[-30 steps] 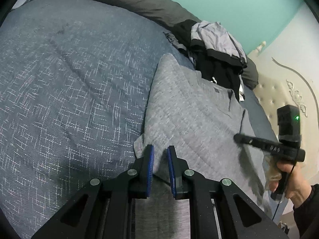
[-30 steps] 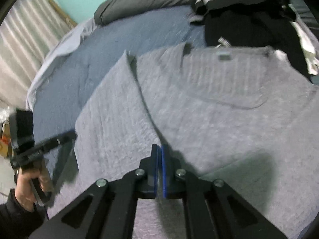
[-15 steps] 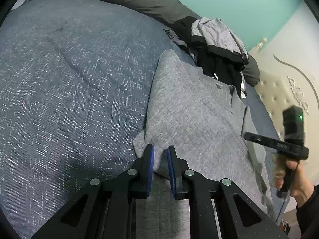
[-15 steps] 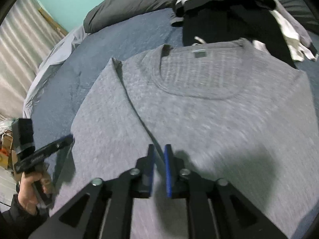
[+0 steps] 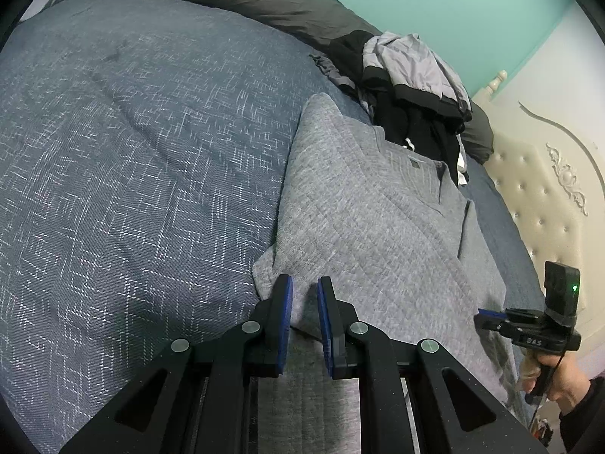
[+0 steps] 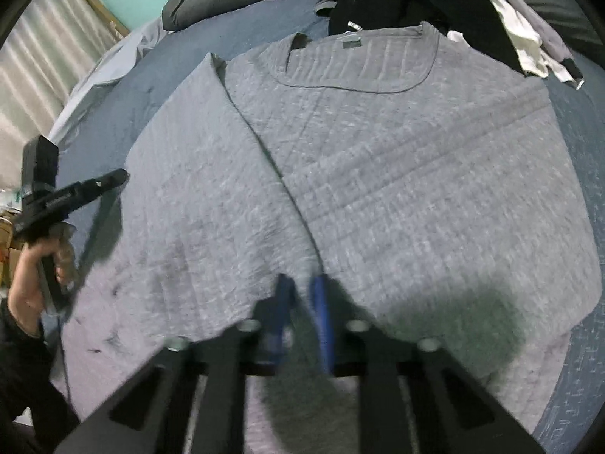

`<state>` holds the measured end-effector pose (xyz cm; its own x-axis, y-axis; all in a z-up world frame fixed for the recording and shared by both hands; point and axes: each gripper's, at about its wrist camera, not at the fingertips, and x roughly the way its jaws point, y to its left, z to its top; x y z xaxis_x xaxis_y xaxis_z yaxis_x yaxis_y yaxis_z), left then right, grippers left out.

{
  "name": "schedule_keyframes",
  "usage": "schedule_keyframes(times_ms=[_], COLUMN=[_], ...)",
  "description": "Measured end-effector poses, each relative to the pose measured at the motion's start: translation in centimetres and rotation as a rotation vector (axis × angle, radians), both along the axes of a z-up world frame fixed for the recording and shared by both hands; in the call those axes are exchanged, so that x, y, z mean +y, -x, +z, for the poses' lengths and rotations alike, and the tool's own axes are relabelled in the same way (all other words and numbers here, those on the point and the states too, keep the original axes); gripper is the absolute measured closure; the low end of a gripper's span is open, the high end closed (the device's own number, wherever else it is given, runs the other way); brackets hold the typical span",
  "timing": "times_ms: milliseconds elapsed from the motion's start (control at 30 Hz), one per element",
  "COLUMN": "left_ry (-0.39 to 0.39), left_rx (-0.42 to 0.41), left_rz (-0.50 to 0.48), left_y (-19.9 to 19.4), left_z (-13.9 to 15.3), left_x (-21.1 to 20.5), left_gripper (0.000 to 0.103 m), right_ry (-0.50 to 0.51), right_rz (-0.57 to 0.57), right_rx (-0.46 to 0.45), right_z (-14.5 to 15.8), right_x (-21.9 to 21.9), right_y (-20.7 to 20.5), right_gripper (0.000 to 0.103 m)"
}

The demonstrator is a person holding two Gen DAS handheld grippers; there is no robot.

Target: Fold clothes

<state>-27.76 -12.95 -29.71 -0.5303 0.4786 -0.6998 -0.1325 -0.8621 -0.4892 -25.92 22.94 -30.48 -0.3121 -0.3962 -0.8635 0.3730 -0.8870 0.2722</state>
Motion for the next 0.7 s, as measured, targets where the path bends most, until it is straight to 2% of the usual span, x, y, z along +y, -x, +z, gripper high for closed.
schedule_keyframes(times_ms=[167, 367, 433, 533, 700], left_ry=[0.0, -0.001, -0.001, 0.001, -0.002], left_rx=[-0.001, -0.002, -0.003, -0.004, -0.007], left_rz=[-0.001, 0.0, 0.001, 0.0, 0.002], left_y=[0.0, -0.2, -0.2, -0.2, -0.3], left_z=[0.0, -0.1, -0.2, -0.2, -0.3], left_x=[0.1, 0.1, 0.1, 0.1, 0.2], left_gripper=[0.088, 0.088, 0.088, 0.088, 0.088], right_ry=[0.024, 0.031, 0.038, 0.055, 0.054], right_rz=[-0.065, -0.071, -0.104, -0.142, -0.145], right_rx=[0.059, 0.016, 0.017, 0.03, 0.054], right_z=[1.2, 0.0, 0.3, 1.1, 2.4], right_x=[1.8, 1.2, 1.7, 3.0, 3.6], right_y=[0.0, 0.3, 0.0, -1.1, -3.7], right_gripper=[0.101, 0.099, 0.095, 0.093, 0.093])
